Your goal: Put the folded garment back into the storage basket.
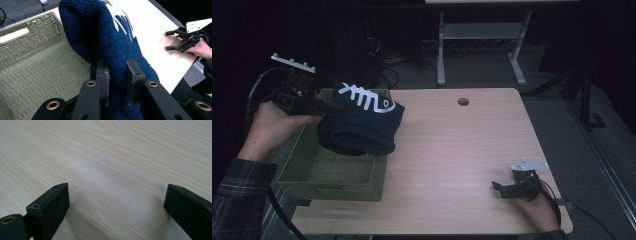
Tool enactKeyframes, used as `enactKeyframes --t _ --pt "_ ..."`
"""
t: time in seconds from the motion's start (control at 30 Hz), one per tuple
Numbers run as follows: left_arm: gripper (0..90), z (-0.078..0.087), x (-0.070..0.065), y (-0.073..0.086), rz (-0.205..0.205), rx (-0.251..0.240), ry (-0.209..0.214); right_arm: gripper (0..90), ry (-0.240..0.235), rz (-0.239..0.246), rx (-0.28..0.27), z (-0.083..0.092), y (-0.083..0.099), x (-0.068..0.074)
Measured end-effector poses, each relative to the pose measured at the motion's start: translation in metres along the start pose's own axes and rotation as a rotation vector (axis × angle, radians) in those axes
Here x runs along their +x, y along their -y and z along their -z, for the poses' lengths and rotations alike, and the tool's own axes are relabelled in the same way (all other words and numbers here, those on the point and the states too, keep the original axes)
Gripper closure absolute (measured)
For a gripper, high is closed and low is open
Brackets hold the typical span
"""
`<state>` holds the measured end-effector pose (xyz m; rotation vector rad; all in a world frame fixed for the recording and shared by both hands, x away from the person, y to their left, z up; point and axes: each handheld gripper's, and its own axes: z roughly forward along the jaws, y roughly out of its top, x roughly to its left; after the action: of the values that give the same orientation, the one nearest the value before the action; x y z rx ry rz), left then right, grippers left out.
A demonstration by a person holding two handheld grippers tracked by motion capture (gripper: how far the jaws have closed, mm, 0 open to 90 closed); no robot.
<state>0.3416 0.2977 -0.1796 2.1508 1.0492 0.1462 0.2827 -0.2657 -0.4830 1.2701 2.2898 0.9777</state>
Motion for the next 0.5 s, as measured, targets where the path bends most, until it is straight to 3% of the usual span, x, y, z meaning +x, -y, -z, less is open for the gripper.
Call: enactKeyframes --t 0.33,0.5 --pt "75.5 0.02 0.027 0.019 0.011 -0.029 0.016 5.7 0.0 0.0 0.001 0.0 0.0 0.0" --pt "75.6 0.026 0.033 0.03 0.012 -0.036 0.017 5.7 0.0 0.004 -0.001 0.0 0.0 0.0"
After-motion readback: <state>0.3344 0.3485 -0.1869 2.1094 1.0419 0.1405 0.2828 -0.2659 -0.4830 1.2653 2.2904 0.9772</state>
